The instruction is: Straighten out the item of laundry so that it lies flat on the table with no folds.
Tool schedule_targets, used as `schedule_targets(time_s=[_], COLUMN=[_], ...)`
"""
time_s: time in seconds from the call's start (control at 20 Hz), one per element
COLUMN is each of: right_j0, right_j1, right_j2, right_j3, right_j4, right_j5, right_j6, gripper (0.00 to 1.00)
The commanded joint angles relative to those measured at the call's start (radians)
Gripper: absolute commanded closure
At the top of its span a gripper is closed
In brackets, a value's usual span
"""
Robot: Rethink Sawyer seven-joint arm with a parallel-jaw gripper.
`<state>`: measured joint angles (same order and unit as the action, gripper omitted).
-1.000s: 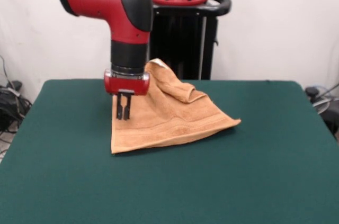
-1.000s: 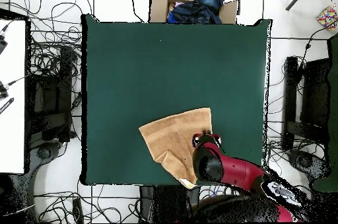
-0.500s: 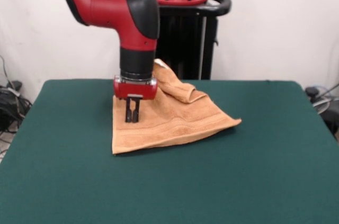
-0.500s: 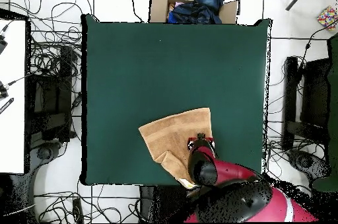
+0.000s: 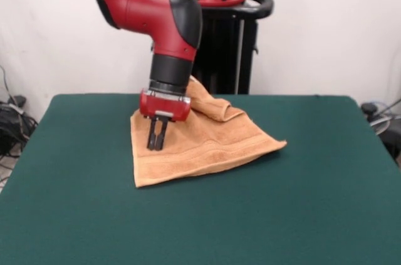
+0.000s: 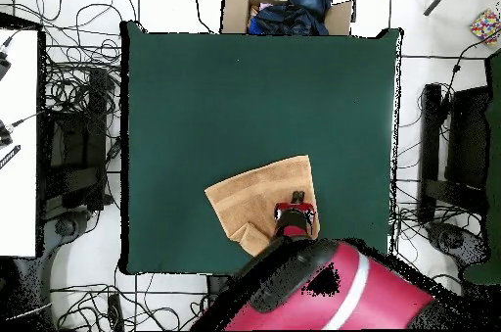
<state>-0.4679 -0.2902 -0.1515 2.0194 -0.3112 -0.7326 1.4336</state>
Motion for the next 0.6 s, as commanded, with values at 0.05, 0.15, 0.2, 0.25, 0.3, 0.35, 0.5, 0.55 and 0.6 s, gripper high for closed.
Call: schedule_targets(time_s=[0.05, 0.15, 0.2, 0.25, 0.3, 0.35, 0.5, 0.55, 0.6], right_j0=[0.06, 0.057, 0.056, 0.054, 0.053, 0.055, 0.083, 0.108, 0.13], right_j1=[0.039, 0.063, 0.084, 0.118, 0.153, 0.176, 0.218, 0.228, 0.223], right_j2=[-0.012, 0.0, 0.006, 0.011, 0.016, 0.016, 0.003, -0.012, -0.022], right_j3=[-0.19, -0.216, -0.232, -0.253, -0.273, -0.287, -0.3, -0.299, -0.294], right_j4=[0.122, 0.128, 0.134, 0.148, 0.162, 0.176, 0.228, 0.263, 0.295], right_j5=[-0.128, -0.124, -0.123, -0.144, -0.165, -0.173, -0.17, -0.163, -0.111], right_j6=[0.123, 0.127, 0.128, 0.132, 0.136, 0.136, 0.124, 0.105, 0.091], gripper=[1.0, 1.0, 1.0, 1.0, 1.0, 1.0, 1.0, 1.0, 1.0])
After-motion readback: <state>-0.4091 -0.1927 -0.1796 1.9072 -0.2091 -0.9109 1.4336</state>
